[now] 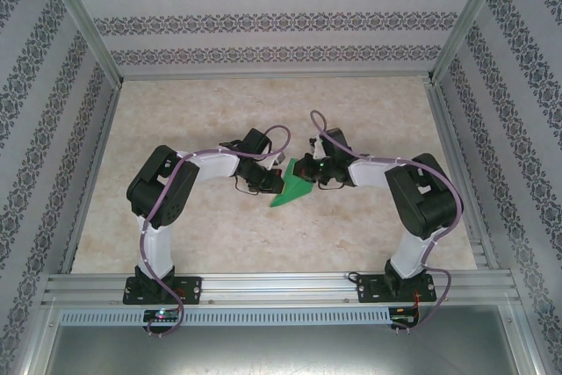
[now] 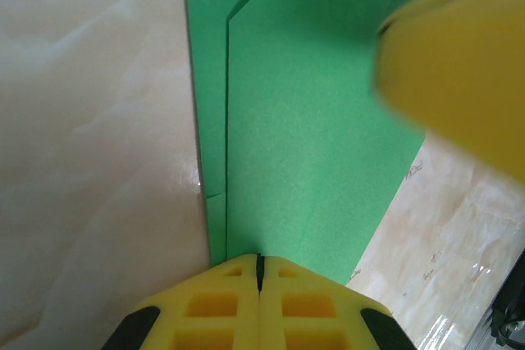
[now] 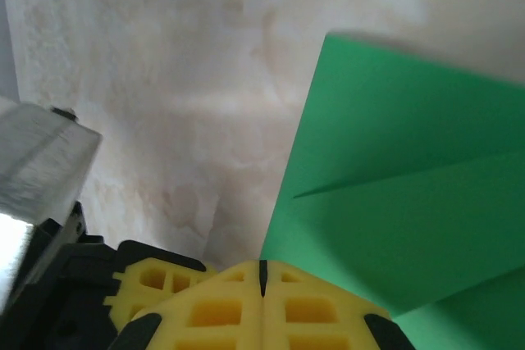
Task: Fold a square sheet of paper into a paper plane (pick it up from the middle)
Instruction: Fourth fold the wing at the center of the table.
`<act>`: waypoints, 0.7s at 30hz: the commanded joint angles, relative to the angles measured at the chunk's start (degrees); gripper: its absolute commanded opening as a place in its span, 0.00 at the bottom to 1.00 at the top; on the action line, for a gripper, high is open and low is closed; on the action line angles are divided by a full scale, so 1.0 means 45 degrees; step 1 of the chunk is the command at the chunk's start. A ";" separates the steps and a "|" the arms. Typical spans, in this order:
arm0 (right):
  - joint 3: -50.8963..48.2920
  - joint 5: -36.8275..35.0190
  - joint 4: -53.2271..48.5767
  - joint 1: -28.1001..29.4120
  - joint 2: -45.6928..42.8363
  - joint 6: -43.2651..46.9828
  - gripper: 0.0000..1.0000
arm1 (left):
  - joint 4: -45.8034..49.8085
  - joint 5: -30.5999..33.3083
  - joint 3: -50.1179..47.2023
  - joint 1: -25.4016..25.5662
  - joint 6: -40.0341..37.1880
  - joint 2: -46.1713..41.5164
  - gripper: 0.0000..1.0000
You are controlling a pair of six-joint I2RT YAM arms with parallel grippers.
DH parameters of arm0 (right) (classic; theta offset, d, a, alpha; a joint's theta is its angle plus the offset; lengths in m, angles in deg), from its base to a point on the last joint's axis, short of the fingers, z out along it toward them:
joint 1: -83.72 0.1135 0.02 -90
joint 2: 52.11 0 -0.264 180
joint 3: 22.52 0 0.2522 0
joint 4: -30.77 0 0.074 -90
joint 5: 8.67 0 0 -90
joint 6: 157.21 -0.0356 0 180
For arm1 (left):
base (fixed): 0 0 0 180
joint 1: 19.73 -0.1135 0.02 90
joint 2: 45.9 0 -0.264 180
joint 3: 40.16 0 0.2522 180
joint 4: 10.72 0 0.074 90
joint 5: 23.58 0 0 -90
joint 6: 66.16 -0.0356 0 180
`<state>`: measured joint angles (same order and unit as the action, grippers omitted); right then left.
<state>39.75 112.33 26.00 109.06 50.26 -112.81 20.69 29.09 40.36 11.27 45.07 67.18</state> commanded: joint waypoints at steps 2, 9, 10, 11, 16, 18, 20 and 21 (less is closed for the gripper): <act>-0.0251 0.0262 0.1076 0.0278 0.0699 -0.1054 0.00 | 0.2008 0.1152 -0.0491 -0.0137 0.0106 0.0458 0.00; -0.0312 -0.0244 0.0350 0.0418 0.1372 -0.0854 0.00 | 0.1690 0.0822 -0.0180 -0.0151 0.0220 -0.0014 0.00; -0.0301 -0.0428 0.0010 0.0413 0.1409 -0.0636 0.00 | 0.1585 0.0658 -0.0033 -0.0146 0.0261 -0.0122 0.00; -0.0266 -0.0616 -0.0299 0.0385 0.1446 -0.0420 0.00 | 0.1494 0.0486 0.0177 -0.0147 0.0371 -0.0276 0.00; -0.0265 -0.1145 -0.1202 0.0233 0.1501 -0.0010 0.00 | 0.0675 -0.0576 0.0631 -0.0138 0.1192 -0.1162 0.08; -0.0236 -0.1139 -0.1421 0.0159 0.1547 -0.0040 0.00 | 0.0257 -0.0780 0.0396 -0.0135 0.1620 -0.1394 0.10; -0.0234 -0.1151 -0.1427 0.0150 0.1558 -0.0061 0.00 | -0.0130 -0.1092 0.0114 -0.0112 0.2070 -0.1456 0.11; -0.0203 -0.1156 -0.1461 0.0149 0.1602 -0.0077 0.00 | -0.0183 -0.1168 0.0001 -0.0078 0.2203 -0.1438 0.11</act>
<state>39.99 112.42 27.75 110.20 54.74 -114.85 21.85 26.54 41.58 11.27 51.09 62.48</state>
